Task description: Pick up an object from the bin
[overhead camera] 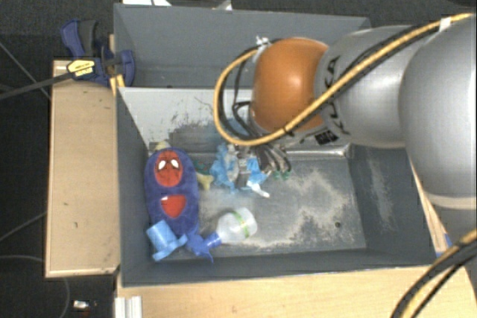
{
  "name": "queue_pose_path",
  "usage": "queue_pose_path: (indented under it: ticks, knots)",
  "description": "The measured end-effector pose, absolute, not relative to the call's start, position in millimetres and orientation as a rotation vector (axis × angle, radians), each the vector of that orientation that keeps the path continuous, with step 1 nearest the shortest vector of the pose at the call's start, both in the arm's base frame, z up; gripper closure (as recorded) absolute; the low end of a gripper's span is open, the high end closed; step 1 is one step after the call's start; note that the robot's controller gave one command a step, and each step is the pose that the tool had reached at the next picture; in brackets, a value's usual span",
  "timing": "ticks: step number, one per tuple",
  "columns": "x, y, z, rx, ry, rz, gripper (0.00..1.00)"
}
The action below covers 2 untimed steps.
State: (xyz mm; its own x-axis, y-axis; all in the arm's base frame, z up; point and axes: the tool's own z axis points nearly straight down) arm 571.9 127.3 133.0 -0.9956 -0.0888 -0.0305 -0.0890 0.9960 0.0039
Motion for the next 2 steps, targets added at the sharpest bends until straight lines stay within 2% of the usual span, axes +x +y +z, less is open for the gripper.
queue_pose_path:
  ticks: [1,2]
  knots:
    - [570.2,127,150,-0.139,3.116,0.006,1.0]
    - [571.2,127,176,-0.14,3.111,0.007,1.0]
